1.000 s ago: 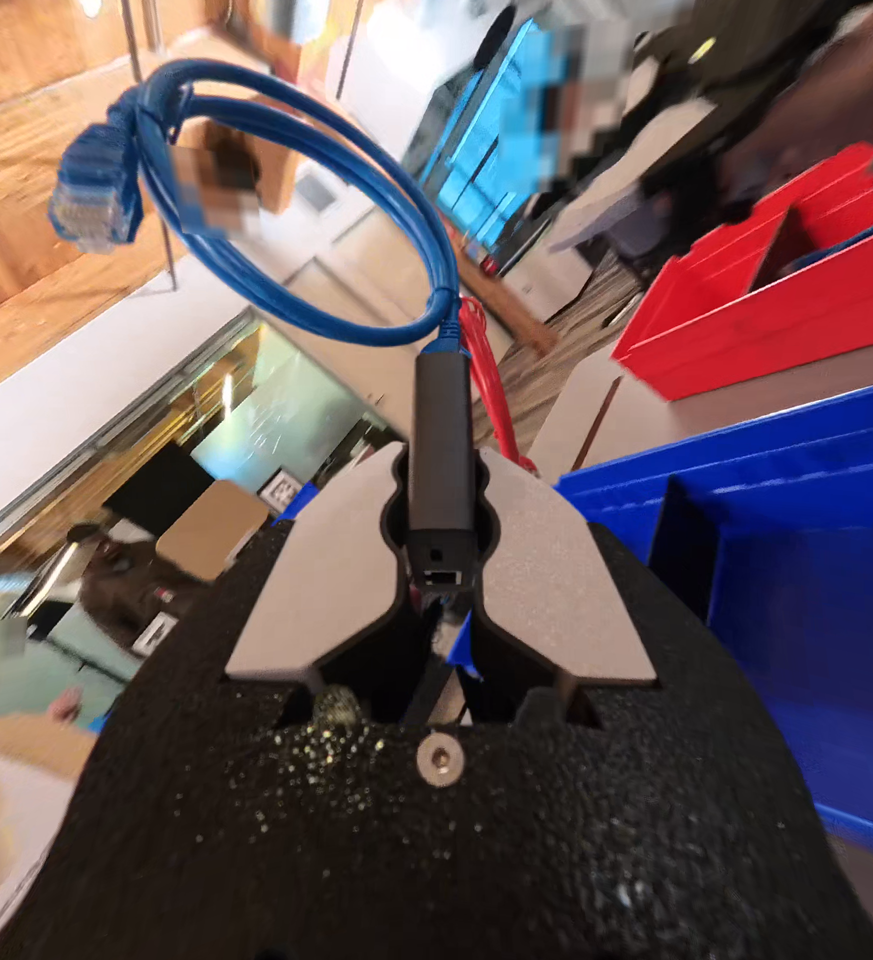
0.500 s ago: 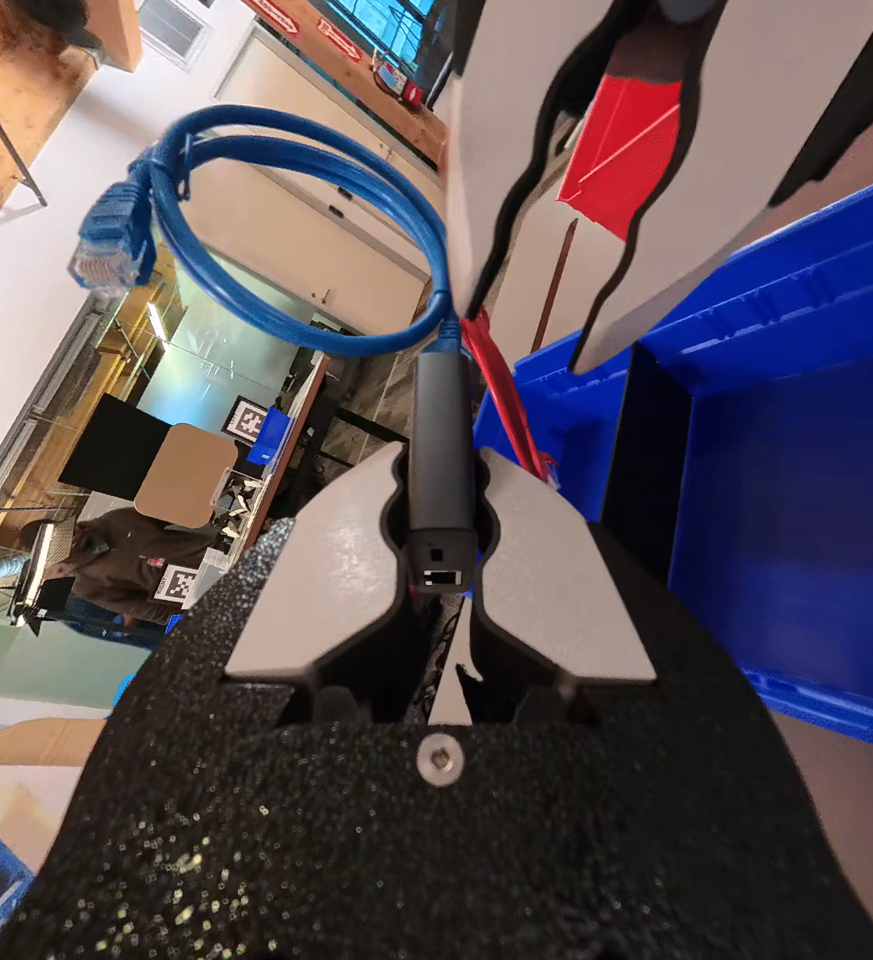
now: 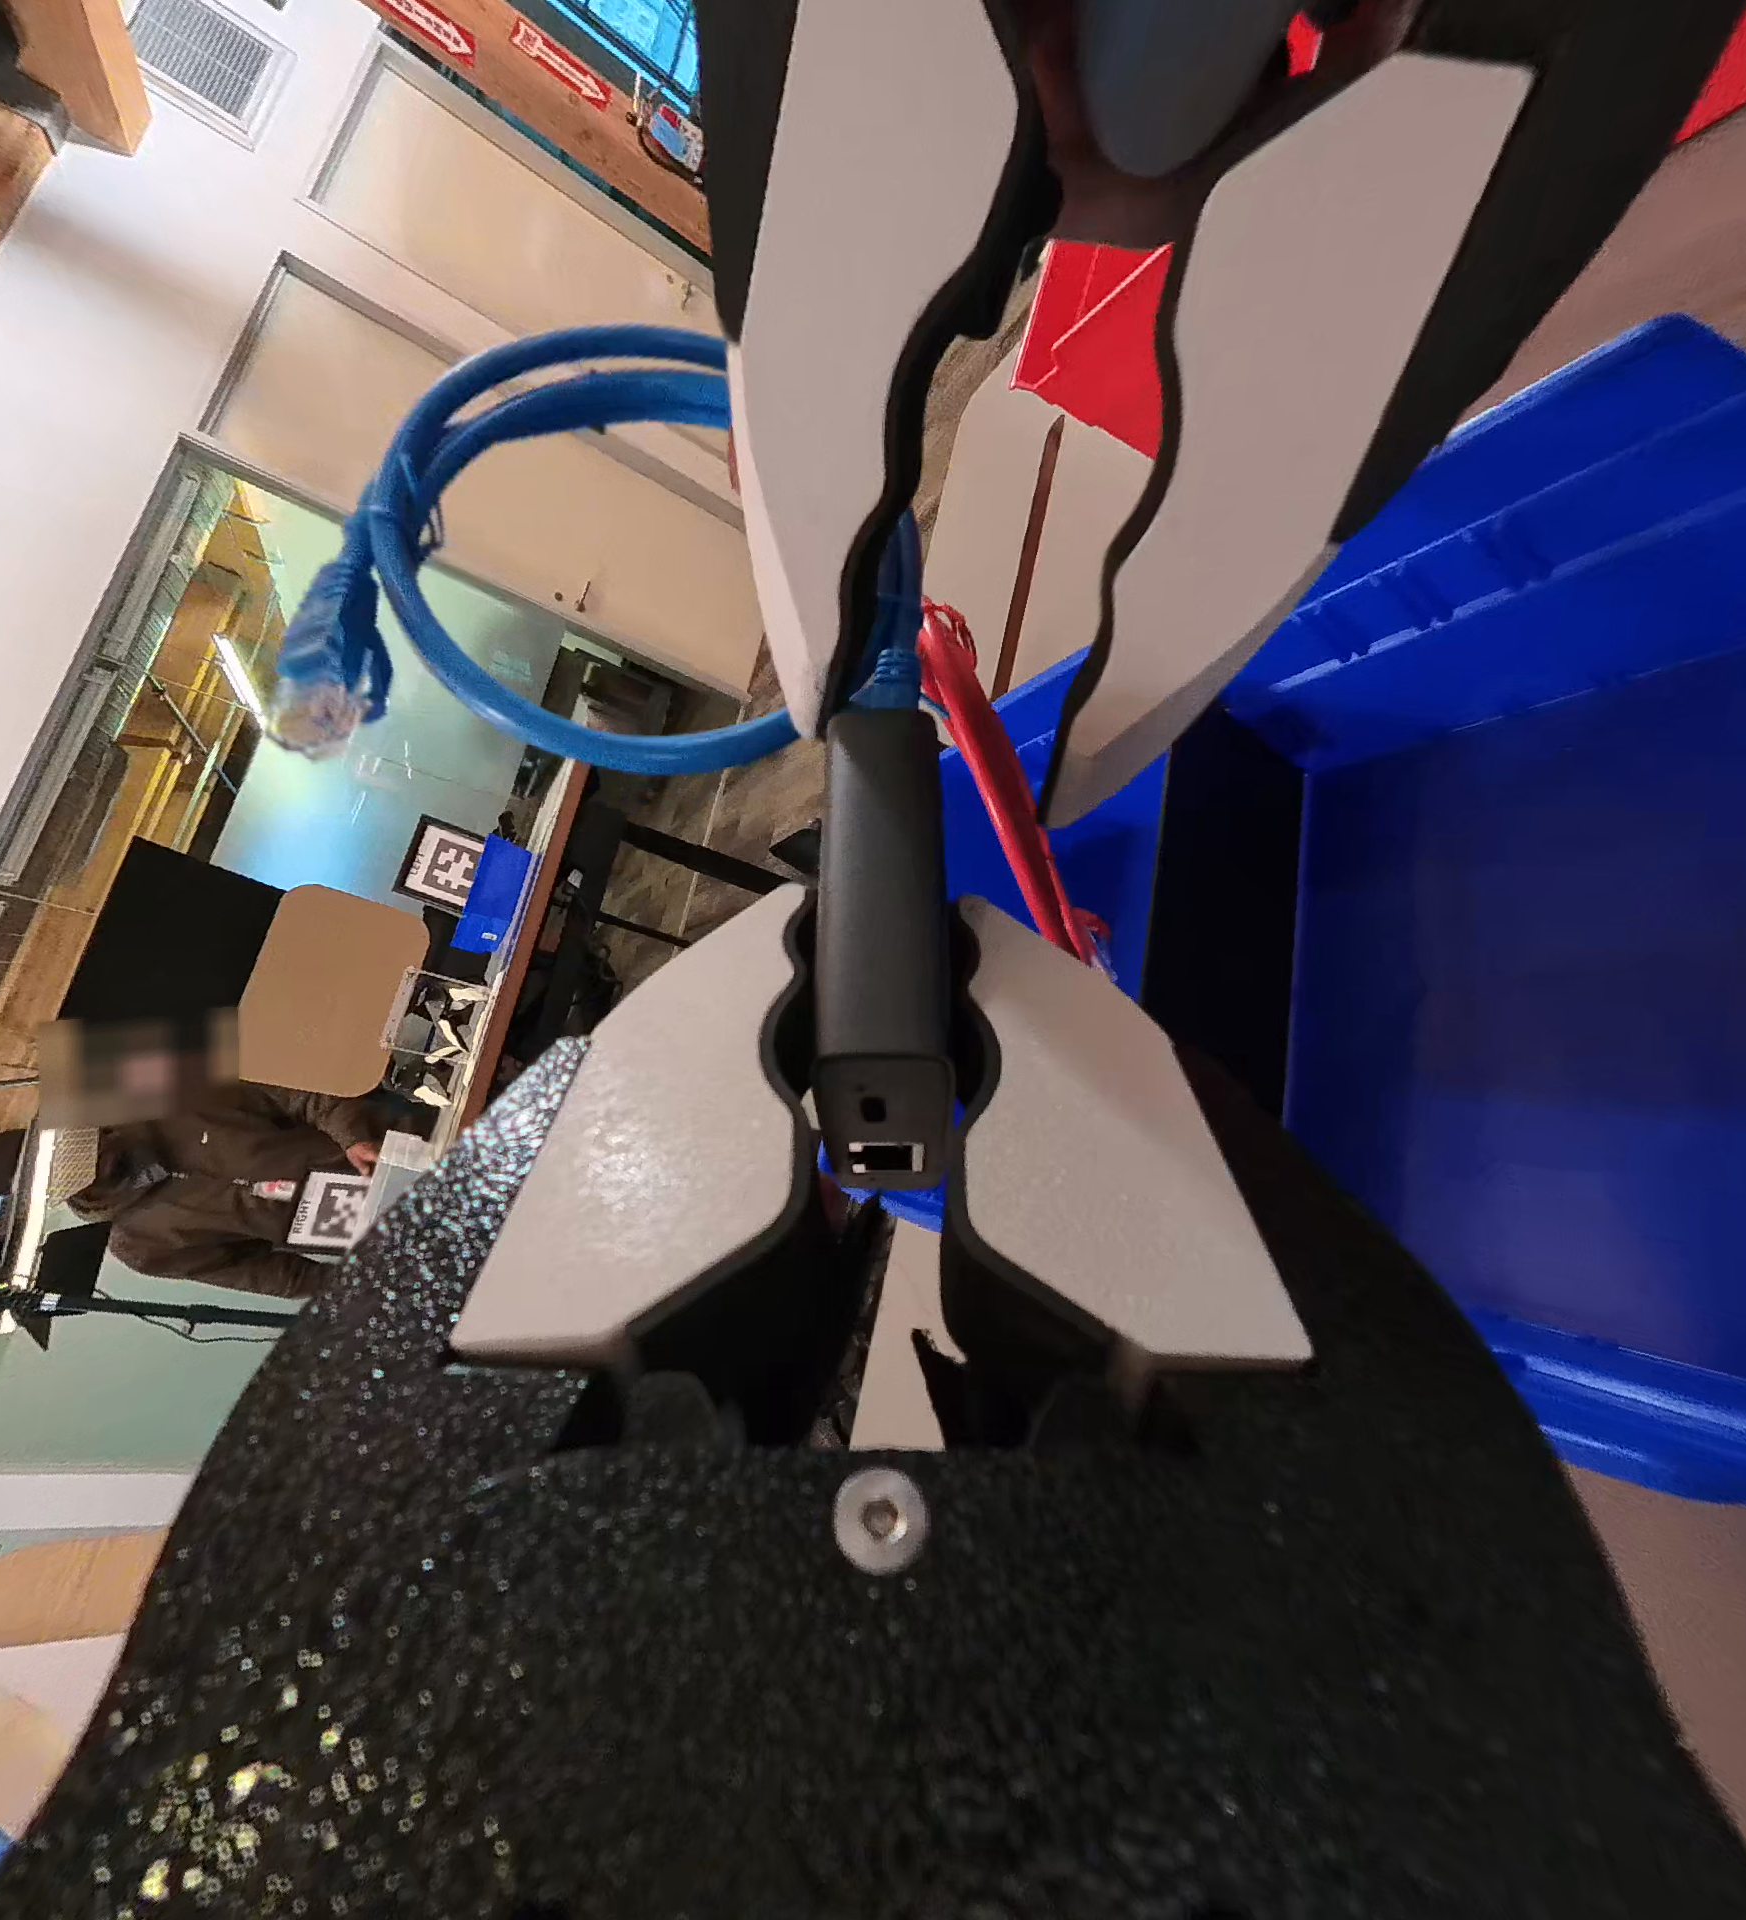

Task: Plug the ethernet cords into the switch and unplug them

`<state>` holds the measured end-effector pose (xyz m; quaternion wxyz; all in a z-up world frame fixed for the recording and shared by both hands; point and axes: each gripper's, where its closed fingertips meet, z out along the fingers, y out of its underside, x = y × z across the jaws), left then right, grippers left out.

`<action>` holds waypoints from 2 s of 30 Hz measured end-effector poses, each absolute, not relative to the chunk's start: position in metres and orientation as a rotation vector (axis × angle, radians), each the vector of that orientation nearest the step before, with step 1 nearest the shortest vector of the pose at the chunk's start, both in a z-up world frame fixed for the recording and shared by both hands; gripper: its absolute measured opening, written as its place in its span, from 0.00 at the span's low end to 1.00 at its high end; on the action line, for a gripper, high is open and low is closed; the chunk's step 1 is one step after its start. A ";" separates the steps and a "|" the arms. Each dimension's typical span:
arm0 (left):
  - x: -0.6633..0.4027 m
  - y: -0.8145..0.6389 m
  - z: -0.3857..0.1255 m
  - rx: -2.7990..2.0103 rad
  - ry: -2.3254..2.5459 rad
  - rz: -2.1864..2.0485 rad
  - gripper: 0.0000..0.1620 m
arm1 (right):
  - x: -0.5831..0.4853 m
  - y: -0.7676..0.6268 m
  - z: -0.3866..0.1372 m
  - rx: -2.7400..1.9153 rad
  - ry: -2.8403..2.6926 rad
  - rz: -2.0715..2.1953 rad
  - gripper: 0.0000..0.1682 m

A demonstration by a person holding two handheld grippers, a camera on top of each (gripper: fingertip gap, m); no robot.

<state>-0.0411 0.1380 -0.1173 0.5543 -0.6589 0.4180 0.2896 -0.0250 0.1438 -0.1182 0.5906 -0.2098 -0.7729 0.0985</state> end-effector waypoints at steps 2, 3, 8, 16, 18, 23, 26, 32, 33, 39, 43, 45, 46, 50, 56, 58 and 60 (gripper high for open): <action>-0.039 0.137 -0.119 -1.560 0.999 0.675 0.13 | -0.026 0.146 -0.121 -0.470 -1.801 0.193 0.22; -0.038 0.137 -0.119 -1.562 1.006 0.665 0.13 | -0.027 0.147 -0.122 -0.462 -1.802 0.166 0.21; -0.030 0.134 -0.125 -1.548 1.083 0.651 0.13 | -0.028 0.153 -0.125 -0.447 -1.795 0.035 0.11; -0.020 0.130 -0.143 -1.561 1.215 0.619 0.13 | -0.016 0.150 -0.145 -0.230 -1.892 -0.270 0.09; -0.015 0.129 -0.146 -1.555 1.239 0.579 0.13 | -0.010 0.149 -0.148 -0.128 -1.936 -0.368 0.09; 0.006 0.131 -0.142 -1.464 1.252 0.510 0.13 | 0.012 0.150 -0.141 0.072 -2.025 -0.532 0.10; 0.016 0.127 -0.131 -1.400 1.242 0.493 0.13 | 0.022 0.145 -0.131 0.144 -2.030 -0.535 0.10; 0.032 0.113 -0.115 -1.321 1.234 0.386 0.13 | 0.037 0.127 -0.116 0.180 -2.047 -0.367 0.09; 0.034 0.113 -0.114 -1.311 1.234 0.392 0.13 | 0.038 0.127 -0.114 0.184 -2.041 -0.365 0.09; 0.044 0.107 -0.111 -1.274 1.248 0.319 0.14 | 0.048 0.117 -0.112 0.087 -2.110 -0.147 0.09; 0.050 0.102 -0.108 -1.249 1.263 0.288 0.14 | 0.055 0.110 -0.110 0.065 -2.166 -0.011 0.09; 0.052 0.100 -0.108 -1.244 1.261 0.258 0.14 | 0.056 0.109 -0.109 0.068 -2.179 -0.004 0.09; 0.052 0.101 -0.108 -1.245 1.259 0.261 0.14 | 0.056 0.110 -0.109 0.092 -2.168 -0.058 0.09; 0.052 0.100 -0.111 -1.238 1.276 0.254 0.14 | 0.057 0.111 -0.110 0.223 -2.114 -0.324 0.09; 0.068 0.085 -0.101 -1.182 1.296 0.168 0.14 | 0.072 0.093 -0.101 0.103 -2.216 0.015 0.09; 0.067 0.086 -0.100 -1.184 1.284 0.169 0.14 | 0.071 0.094 -0.100 0.070 -2.219 0.036 0.10; 0.060 0.093 -0.098 -1.204 1.252 0.230 0.13 | 0.064 0.101 -0.100 -0.037 -2.195 0.017 0.09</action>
